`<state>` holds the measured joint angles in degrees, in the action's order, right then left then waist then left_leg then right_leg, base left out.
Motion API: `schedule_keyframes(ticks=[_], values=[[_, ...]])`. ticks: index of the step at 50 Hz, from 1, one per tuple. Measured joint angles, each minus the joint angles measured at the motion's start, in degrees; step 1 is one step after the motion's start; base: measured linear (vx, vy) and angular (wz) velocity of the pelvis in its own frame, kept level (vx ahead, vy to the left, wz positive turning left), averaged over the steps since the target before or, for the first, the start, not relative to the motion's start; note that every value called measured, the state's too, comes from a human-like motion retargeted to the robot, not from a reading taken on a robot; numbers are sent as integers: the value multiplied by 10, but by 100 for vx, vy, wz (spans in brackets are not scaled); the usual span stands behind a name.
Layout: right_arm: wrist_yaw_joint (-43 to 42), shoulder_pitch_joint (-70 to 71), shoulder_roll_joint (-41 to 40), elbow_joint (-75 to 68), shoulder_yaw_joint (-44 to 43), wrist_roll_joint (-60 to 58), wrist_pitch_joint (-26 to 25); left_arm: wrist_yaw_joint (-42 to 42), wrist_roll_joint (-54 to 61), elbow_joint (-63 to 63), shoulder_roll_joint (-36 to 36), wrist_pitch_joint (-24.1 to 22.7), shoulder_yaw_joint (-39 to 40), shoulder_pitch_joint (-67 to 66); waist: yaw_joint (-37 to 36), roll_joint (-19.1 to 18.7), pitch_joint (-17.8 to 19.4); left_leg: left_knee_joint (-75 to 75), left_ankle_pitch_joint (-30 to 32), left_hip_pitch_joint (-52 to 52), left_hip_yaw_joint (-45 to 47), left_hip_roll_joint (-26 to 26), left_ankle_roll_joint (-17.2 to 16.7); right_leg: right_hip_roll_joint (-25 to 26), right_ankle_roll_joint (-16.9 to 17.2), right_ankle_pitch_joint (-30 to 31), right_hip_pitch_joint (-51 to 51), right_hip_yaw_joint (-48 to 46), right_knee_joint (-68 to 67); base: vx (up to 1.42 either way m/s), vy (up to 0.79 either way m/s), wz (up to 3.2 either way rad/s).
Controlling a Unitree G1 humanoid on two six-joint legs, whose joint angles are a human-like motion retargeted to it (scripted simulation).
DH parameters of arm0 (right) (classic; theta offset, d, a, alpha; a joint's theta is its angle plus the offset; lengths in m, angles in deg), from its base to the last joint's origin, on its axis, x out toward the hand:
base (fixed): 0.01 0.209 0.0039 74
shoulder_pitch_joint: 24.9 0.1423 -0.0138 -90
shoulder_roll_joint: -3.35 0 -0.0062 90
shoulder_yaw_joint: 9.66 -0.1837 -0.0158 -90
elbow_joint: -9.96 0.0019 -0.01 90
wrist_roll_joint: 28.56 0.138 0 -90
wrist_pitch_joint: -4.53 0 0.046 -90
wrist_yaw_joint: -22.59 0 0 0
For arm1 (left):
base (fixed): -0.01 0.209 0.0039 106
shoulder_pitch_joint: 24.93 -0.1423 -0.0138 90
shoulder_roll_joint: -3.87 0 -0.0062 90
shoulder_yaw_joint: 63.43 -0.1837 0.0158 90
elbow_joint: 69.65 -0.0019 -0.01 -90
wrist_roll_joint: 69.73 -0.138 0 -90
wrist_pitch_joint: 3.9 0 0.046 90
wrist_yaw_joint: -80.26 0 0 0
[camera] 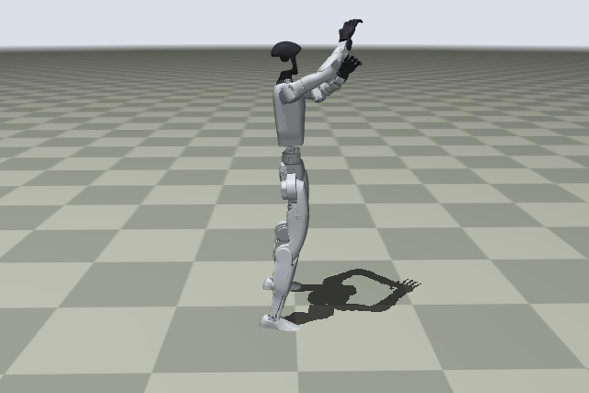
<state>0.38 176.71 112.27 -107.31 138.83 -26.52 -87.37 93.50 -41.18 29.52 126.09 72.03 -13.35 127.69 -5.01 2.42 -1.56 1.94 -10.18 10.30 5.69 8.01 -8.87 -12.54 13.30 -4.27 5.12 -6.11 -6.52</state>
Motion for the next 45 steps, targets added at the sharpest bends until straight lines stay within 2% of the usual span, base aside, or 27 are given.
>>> schedule_keyframes(ticks=[3,8,10,18,23,30,33,37,40,45], values=[[61,-55,25,36,48,-74,-3,-9,-3,1,6,2,15,-25,8,-6,4,-8,1,11,6,2,-1,3,-1,-1,2,7,-1,1,0,-21],[158,-122,111,64,152,-333,8,-22,-18,10,29,-2,35,-58,16,-17,9,-11,2,22,21,3,2,6,-1,-2,1,19,-2,0,0,-23],[176,-142,153,59,175,-394,12,-25,-25,19,46,-4,40,-69,20,-21,9,-12,3,24,26,3,2,7,0,-1,0,23,-1,0,0,-19],[158,-87,322,21,198,-381,-1,-22,-51,54,133,-16,67,-97,41,-24,22,-16,3,26,38,4,-7,8,6,5,-2,31,8,0,0,0],[141,-12,366,-46,217,-369,-25,-15,-57,55,159,-19,102,-129,54,-21,22,-16,4,23,39,3,-10,7,7,7,-3,30,11,0,0,0],[194,-17,342,-109,195,-348,-28,-21,-68,42,139,-7,136,-157,53,-21,23,-14,2,24,33,3,-10,6,6,5,2,25,10,0,0,0],[222,-58,315,-82,189,-330,-13,-29,-66,41,121,-3,130,-158,45,-18,23,-13,1,27,30,3,-8,6,4,3,6,22,8,0,0,0],[243,-104,255,-24,163,-248,2,-40,-52,42,96,2,108,-149,29,-13,23,-13,-1,27,23,4,-7,6,3,1,10,17,6,0,0,0],[219,-109,199,26,132,-161,7,-40,-35,40,80,3,84,-132,17,-9,20,-12,-1,25,17,4,-7,6,2,1,11,11,5,0,0,6],[129,-46,108,86,79,-32,15,-31,-4,34,60,-1,48,-92,1,-2,13,-11,0,14,4,3,-6,4,1,1,8,1,4,0,0,20]])
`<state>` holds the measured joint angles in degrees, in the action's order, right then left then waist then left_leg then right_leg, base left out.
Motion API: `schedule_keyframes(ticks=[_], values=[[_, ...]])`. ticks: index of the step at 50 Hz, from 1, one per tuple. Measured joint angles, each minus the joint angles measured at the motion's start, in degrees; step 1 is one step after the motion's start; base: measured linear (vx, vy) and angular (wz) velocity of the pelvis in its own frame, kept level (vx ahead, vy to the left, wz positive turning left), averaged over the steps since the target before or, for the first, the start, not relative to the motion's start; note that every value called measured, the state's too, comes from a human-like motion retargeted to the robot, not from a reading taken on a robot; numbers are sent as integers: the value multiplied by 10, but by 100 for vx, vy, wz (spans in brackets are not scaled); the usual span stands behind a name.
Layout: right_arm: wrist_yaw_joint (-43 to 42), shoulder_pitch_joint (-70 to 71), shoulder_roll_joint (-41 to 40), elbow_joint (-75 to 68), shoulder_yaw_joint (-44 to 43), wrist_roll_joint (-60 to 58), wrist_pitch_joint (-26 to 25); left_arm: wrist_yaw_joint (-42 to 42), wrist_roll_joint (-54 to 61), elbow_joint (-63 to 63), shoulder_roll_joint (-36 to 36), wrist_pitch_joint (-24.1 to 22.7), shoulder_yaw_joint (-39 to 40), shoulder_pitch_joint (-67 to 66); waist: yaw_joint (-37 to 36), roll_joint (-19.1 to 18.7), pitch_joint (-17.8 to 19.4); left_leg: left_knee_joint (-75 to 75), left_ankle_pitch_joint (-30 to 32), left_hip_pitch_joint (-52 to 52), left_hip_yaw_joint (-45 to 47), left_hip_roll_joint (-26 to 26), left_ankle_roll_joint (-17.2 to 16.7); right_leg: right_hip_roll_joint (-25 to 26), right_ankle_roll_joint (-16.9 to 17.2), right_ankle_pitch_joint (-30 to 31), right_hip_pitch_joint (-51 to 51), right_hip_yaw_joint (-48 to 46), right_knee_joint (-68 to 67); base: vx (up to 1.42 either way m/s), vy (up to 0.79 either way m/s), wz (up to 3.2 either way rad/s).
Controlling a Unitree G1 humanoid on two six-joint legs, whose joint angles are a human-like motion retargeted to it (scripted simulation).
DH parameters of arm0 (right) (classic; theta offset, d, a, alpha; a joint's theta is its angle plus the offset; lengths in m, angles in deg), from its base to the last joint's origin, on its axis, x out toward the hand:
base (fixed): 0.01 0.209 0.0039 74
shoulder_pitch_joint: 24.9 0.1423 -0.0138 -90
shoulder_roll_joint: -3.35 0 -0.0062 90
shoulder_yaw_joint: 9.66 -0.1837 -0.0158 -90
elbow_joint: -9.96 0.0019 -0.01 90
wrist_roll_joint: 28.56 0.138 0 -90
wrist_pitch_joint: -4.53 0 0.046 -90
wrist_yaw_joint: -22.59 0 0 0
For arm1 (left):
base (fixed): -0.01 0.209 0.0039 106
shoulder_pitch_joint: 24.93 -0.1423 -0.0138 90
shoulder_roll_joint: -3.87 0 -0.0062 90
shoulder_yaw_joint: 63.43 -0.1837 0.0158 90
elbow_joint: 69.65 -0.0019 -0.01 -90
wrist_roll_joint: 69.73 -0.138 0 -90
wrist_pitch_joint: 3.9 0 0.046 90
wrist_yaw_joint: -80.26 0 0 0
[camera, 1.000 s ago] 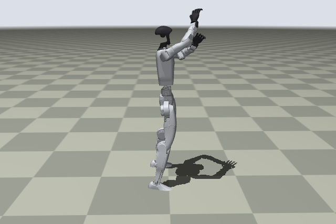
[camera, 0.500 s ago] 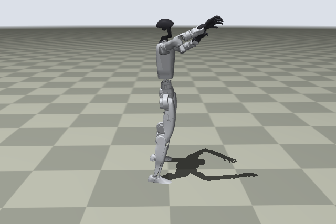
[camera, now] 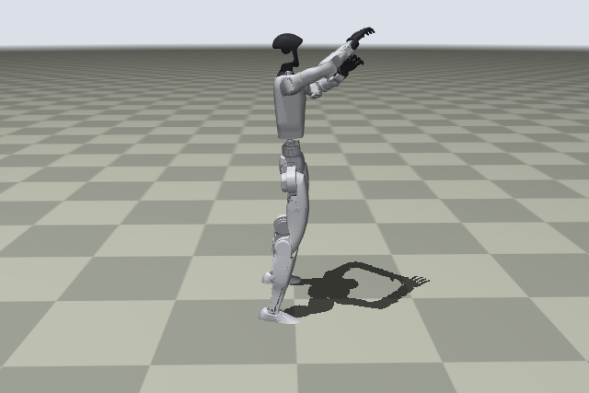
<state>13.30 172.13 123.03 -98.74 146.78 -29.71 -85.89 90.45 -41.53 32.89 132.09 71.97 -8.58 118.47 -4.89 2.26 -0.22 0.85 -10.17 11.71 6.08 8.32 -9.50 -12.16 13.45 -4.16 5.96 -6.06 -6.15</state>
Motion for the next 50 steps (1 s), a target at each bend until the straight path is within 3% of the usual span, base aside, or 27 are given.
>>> schedule_keyframes(ticks=[8,14,20,28,35,42,50], values=[[-130,166,-106,-58,-50,118,6,21,36,-7,-15,-10,-7,30,-3,5,-11,3,2,-18,-13,-3,-2,-5,-1,1,-8,-13,-1,0,0,7],[-144,199,-118,-98,-48,128,19,22,36,-10,-10,-15,6,24,8,3,-15,5,0,-17,-10,-3,-2,-5,-2,0,-8,-10,-1,0,0,0],[-51,97,-60,-79,-9,47,34,6,27,-16,-13,-13,17,2,21,-1,-12,6,-2,-4,1,-1,1,-2,-5,-2,-4,1,-3,0,0,-6],[72,-27,139,-56,136,-221,27,-12,-6,3,22,-10,3,-2,20,0,7,1,3,5,17,0,3,1,0,1,-6,14,-1,0,0,-11],[32,-5,264,-120,138,-238,0,7,-11,29,107,-21,3,-17,37,5,11,-3,7,-1,26,0,-2,2,6,9,-15,19,6,0,0,0],[31,44,283,-190,138,-306,-21,16,-16,20,141,-23,35,-53,68,25,5,29,-2,-22,32,-5,4,-6,6,9,-20,19,6,0,0,0],[132,-14,223,-182,138,-311,-1,-9,-7,-5,65,-6,66,-88,71,23,4,37,-8,-22,28,-5,8,-7,0,4,-16,16,1,0,0,0]])
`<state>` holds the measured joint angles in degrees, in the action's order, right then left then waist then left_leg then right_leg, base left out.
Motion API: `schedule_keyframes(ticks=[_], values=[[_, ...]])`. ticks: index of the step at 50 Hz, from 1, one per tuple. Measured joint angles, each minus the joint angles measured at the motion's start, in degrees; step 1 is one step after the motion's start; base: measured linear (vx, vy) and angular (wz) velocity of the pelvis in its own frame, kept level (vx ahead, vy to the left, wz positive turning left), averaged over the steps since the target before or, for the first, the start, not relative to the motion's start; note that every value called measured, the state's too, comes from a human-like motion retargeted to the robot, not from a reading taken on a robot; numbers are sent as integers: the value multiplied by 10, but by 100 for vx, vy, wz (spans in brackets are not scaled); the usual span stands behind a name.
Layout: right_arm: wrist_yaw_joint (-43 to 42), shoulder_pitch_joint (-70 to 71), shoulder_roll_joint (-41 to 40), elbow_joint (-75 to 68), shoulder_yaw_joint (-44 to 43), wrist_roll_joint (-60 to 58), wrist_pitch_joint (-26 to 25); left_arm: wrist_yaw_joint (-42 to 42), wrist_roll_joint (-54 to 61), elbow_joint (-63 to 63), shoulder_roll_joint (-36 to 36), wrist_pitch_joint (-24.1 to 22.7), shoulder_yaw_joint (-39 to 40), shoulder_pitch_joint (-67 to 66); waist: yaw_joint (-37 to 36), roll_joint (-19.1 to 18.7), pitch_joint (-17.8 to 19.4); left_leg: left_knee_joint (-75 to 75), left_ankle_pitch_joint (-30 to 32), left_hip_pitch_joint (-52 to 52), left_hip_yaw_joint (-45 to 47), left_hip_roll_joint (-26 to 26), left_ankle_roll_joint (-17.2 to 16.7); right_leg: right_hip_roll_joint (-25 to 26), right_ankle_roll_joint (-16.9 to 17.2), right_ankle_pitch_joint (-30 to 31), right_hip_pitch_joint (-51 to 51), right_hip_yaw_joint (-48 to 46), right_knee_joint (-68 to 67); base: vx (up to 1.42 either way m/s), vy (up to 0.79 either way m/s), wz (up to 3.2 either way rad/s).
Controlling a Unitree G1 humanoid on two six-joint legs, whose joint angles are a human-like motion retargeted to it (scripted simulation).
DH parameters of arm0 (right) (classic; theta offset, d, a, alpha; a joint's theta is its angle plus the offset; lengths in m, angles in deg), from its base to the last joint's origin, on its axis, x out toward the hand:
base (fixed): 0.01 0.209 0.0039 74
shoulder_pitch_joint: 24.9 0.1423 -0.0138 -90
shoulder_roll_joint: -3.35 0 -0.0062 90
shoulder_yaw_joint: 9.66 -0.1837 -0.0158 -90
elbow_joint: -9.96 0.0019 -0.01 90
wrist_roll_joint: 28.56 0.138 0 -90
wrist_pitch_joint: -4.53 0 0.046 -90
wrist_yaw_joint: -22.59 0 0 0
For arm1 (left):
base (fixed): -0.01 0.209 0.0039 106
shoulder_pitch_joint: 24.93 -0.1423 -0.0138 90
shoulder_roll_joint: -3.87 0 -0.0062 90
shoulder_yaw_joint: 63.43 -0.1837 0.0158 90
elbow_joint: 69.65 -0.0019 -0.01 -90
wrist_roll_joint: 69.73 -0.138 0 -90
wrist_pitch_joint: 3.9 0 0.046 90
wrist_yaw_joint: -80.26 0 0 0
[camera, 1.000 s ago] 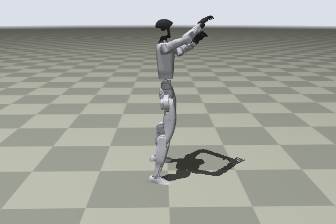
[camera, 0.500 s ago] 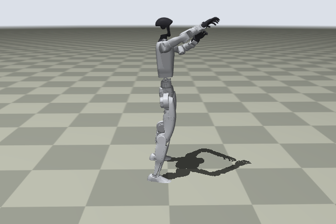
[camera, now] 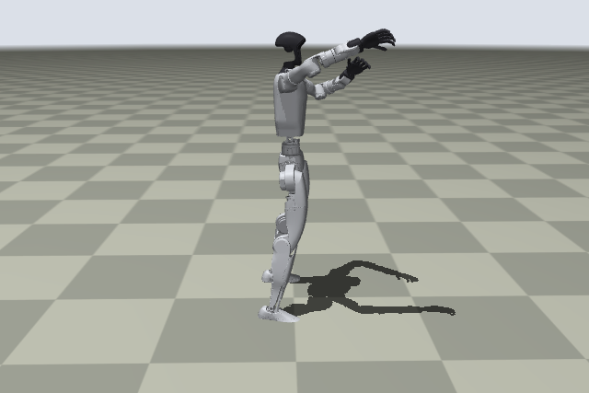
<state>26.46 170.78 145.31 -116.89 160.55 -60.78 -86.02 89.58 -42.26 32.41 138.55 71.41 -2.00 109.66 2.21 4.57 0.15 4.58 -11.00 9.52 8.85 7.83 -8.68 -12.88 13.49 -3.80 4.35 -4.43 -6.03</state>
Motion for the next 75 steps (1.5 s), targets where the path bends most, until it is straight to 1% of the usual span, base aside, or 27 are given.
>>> schedule_keyframes(ticks=[3,5,7,14,18,22,25,27,30,33,35,37,38,40,44,48,50,54,56,58,60,62,63,64,65,71,75], values=[[7,-13,-46,35,0,63,5,-6,6,-12,-38,6,-8,11,-10,-15,3,-35,9,22,-6,2,-6,6,-2,1,6,0,2,0,0,0],[-5,-19,-82,66,0,111,12,-4,12,-18,-56,5,-18,17,-12,-18,-9,-11,2,8,-5,1,-1,1,-3,-2,5,-4,-1,0,0,0],[-21,3,-115,98,0,145,13,-3,13,-24,-72,4,-29,37,-16,-25,-7,-35,8,19,-12,3,-5,7,-4,0,7,-6,2,0,0,0],[-146,145,-238,181,-6,273,13,20,30,-35,-112,-10,-50,90,-23,-35,-17,-36,8,13,-25,4,-6,6,-4,-1,10,-19,5,0,0,0],[-215,193,-299,169,-65,343,14,38,26,-36,-124,-11,-55,103,-23,-36,-22,-34,7,12,-32,3,-6,5,-6,-3,15,-26,6,0,0,0],[-266,220,-332,134,-110,387,13,46,21,-33,-132,-9,-63,114,-26,-33,-23,-32,4,13,-36,3,-6,4,-5,-5,20,-30,5,0,0,0],[-285,211,-330,123,-116,407,17,49,19,-27,-136,-10,-64,113,-28,-29,-23,-26,2,14,-38,3,-4,3,-5,-8,24,-33,3,0,0,0],[-279,191,-313,131,-98,401,23,51,16,-21,-136,-12,-62,106,-27,-23,-26,5,-8,-1,-36,2,1,-1,-5,-12,26,-35,-1,0,0,0],[-250,151,-276,159,-52,339,21,48,11,-14,-135,-13,-54,92,-29,-21,-26,9,-11,0,-35,4,3,1,-5,-14,27,-34,-4,0,0,0],[-196,110,-224,197,-4,177,22,33,6,-12,-128,-14,-46,87,-34,-21,-15,-27,0,27,-33,7,-1,7,-4,-14,30,-28,-5,1,-1,-13],[-161,67,-183,218,0,42,35,26,-1,-11,-110,-16,-49,87,-32,-12,-10,-29,2,31,-30,8,0,8,-3,-15,29,-25,-8,0,0,0],[-149,18,-137,225,0,-67,51,26,-6,-9,-94,-19,-51,88,-33,-8,-5,-30,3,33,-26,8,1,9,-3,-15,27,-21,-9,-1,0,-9],[-148,-6,-114,222,0,-103,56,27,-10,-7,-86,-21,-51,88,-35,-7,-2,-31,3,34,-24,8,1,9,-3,-15,27,-19,-9,0,0,0],[-150,-59,-74,209,0,-138,60,34,-15,-1,-69,-25,-46,75,-34,-6,-10,-4,-3,18,-16,6,7,5,-2,-17,20,-16,-12,0,0,0],[-150,-94,-1,170,0,-129,54,37,-24,18,-33,-31,-26,45,-28,-16,-7,-30,6,26,-11,8,-1,10,-1,-10,12,-7,-7,-1,0,-15],[-174,-75,58,135,0,-104,38,45,-29,35,9,-38,-3,4,-14,-14,-4,-38,11,25,-4,5,-6,9,1,-5,5,-2,-1,0,0,0],[-200,-56,75,110,0,-78,25,52,-31,39,23,-42,7,-16,-6,-13,-5,-40,12,22,-2,4,-7,7,1,-2,2,-1,1,0,0,0],[-233,-26,81,43,0,-97,-12,61,-31,31,31,-41,12,-33,6,-5,-9,-31,11,12,1,-1,-5,2,2,0,-3,0,3,0,0,0],[-217,-22,73,21,0,-96,-16,56,-30,22,23,-35,4,-28,10,-1,-13,-10,6,0,3,-3,0,-3,2,-1,-6,-1,1,0,0,0],[-185,-25,60,15,0,-93,-12,48,-26,11,7,-26,-8,-16,8,-1,-14,-28,10,9,0,-3,-2,0,1,1,-6,1,2,0,0,0],[-138,-36,47,29,0,-64,9,36,-28,-2,-14,-16,-26,2,5,2,-16,-10,5,1,3,-5,3,-4,1,-1,-6,1,-1,0,0,0],[-92,-36,37,57,0,1,27,26,-34,-17,-47,-4,-46,34,-8,-2,-3,-28,7,15,1,-4,0,0,2,1,-3,4,0,0,0,0],[-73,-39,30,79,0,81,38,22,-33,-25,-65,-2,-57,48,-14,-3,-3,-7,1,7,3,-4,5,-3,2,-2,-1,4,-2,0,0,0],[-64,-42,21,97,0,103,42,20,-31,-30,-77,0,-66,59,-19,-3,-4,1,-2,3,4,-5,7,-4,2,-2,-1,4,-3,0,0,0],[-60,-46,11,113,0,94,42,18,-30,-33,-87,3,-75,68,-23,-2,-6,3,-3,3,4,-5,8,-4,2,-2,-2,5,-4,0,0,0],[-106,1,-92,198,-2,251,43,10,-8,-39,-150,10,-109,120,-53,-15,-14,8,-7,1,6,-4,12,-3,2,-1,-4,11,-5,0,0,0],[-158,65,-166,221,-33,328,44,16,-3,-37,-171,8,-132,164,-64,-14,-18,10,-7,-5,4,-4,11,-3,3,2,-8,11,-4,0,0,0]])
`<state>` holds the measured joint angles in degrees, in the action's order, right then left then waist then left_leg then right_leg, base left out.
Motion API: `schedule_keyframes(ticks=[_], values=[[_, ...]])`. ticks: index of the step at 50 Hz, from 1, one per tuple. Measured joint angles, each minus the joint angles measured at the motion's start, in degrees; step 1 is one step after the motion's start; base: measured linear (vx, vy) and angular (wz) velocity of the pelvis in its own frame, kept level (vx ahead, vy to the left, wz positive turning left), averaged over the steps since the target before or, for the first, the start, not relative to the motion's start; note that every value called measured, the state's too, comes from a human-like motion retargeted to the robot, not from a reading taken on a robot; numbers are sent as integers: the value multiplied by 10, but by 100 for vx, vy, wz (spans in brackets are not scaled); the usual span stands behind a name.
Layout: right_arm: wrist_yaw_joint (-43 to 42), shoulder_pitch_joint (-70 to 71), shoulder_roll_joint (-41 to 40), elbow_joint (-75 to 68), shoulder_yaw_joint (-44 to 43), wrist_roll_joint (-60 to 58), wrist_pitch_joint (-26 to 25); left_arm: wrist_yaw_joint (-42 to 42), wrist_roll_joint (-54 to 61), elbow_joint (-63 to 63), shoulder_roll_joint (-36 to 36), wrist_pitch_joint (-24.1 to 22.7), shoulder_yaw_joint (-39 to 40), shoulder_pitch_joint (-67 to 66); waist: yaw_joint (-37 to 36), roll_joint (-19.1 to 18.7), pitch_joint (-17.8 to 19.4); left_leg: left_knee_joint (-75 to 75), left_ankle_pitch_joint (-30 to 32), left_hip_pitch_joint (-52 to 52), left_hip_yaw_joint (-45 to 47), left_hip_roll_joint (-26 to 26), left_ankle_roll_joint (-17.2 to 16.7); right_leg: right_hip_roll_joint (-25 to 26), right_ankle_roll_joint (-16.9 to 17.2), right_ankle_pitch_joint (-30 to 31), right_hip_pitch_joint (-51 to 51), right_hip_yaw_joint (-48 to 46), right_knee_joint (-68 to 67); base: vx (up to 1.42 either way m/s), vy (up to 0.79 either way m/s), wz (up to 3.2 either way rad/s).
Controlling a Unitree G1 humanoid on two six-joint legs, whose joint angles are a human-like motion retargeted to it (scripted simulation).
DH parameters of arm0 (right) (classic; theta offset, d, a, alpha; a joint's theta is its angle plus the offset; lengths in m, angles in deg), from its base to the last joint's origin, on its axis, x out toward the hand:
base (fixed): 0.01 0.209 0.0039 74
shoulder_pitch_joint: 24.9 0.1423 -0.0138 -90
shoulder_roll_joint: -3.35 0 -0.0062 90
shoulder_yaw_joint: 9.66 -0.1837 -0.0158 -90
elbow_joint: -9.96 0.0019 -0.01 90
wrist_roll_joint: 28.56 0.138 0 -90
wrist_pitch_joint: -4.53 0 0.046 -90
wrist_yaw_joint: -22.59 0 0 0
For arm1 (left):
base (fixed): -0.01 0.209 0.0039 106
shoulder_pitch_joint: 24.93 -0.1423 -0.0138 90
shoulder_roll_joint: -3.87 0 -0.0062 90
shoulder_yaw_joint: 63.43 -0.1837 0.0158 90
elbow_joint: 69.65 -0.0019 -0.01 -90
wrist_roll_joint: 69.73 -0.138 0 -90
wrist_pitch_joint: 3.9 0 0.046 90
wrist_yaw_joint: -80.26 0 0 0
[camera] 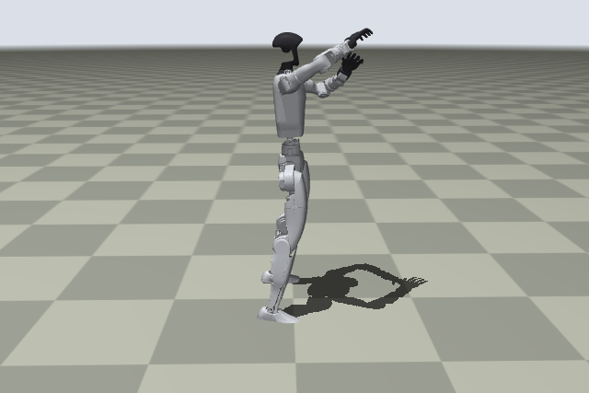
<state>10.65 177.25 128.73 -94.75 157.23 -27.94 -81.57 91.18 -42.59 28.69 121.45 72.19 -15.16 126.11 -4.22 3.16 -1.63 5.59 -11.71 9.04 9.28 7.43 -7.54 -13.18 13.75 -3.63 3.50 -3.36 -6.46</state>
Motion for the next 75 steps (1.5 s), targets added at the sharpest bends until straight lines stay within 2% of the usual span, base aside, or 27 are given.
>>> schedule_keyframes(ticks=[7,14,20,27,30,33,38,42,47,50,52,57,60,65,68,70,75], values=[[-105,86,-87,-47,-91,92,6,29,5,1,-17,-9,9,28,-3,5,-6,0,1,-9,-11,-3,-1,-4,-2,1,0,-11,3,0,0,0],[-146,94,-81,-44,-128,91,9,37,14,13,4,-10,32,15,-3,6,-3,-1,2,-10,-21,-5,-1,-7,-2,-1,5,-20,2,0,0,0],[-103,-18,-15,51,-107,41,10,34,23,31,50,-9,46,-21,0,3,5,-1,1,-1,-20,-3,-1,-5,-3,-5,13,-19,0,0,0,0],[-14,-176,133,205,-16,-187,25,11,-18,48,147,-14,43,-77,-6,-5,24,-3,2,10,-13,0,-2,-1,0,-9,16,-13,-3,0,0,0],[13,-273,193,223,-27,-221,38,2,-58,40,196,-18,61,-117,-9,-16,38,-36,10,30,-13,2,-11,6,1,-6,17,-8,-1,0,0,0],[12,-426,244,198,-116,-234,48,4,-122,15,241,-24,116,-196,-4,-22,56,-41,12,39,-11,3,-14,7,2,-7,24,-6,-1,0,0,0],[16,-731,278,100,-352,-312,33,15,-255,-79,273,-9,277,-417,14,-24,71,1,0,13,-8,3,-10,2,3,-10,18,-8,-4,0,0,0],[23,-911,264,20,-496,-359,15,22,-320,-197,232,21,395,-575,28,-29,88,-4,3,11,-7,3,-12,3,2,-8,12,-6,-4,0,0,0],[-3,-1054,191,-77,-591,-363,-23,34,-258,-347,126,64,455,-656,38,-31,110,-33,17,20,-7,2,-14,6,-3,-4,6,-3,-1,0,0,0],[-18,-1114,110,-123,-632,-288,-35,42,-202,-416,53,83,455,-664,40,-26,112,-2,9,-3,-6,1,-6,1,-7,-7,-1,-5,-4,0,0,0],[-45,-1140,41,-138,-654,-216,-41,54,-160,-442,4,89,448,-659,34,-27,119,-37,20,14,-10,2,-11,7,-9,-3,-3,-2,-2,0,0,0],[-121,-1193,-160,-174,-679,15,-17,96,-53,-486,-136,81,408,-658,19,-23,127,-42,22,16,-13,1,-4,6,-16,-4,-2,-3,-2,0,0,0],[-132,-1194,-283,-261,-671,123,-5,98,-22,-552,-224,80,371,-653,11,-21,128,-40,22,15,-15,1,0,6,-21,-6,-1,-4,-3,0,0,0],[-98,-1156,-425,-470,-643,202,-24,68,44,-724,-357,92,337,-624,0,-21,130,-35,21,13,-19,4,4,8,-24,-6,0,-6,-5,0,0,0],[-107,-1151,-451,-513,-623,224,-21,87,102,-764,-401,83,333,-624,-2,-18,130,-3,13,-5,-17,2,-3,2,-26,-8,0,-10,-4,0,0,0],[-130,-1147,-444,-505,-613,224,-19,106,124,-756,-407,77,325,-623,-5,-21,135,-31,20,8,-23,4,6,8,-26,-5,0,-10,-3,0,0,0],[-74,-1135,-379,-478,-592,170,-34,76,22,-739,-354,95,279,-617,-5,-14,129,-3,14,-13,-22,-1,-2,-1,-27,-7,-4,-15,-3,0,0,0]])
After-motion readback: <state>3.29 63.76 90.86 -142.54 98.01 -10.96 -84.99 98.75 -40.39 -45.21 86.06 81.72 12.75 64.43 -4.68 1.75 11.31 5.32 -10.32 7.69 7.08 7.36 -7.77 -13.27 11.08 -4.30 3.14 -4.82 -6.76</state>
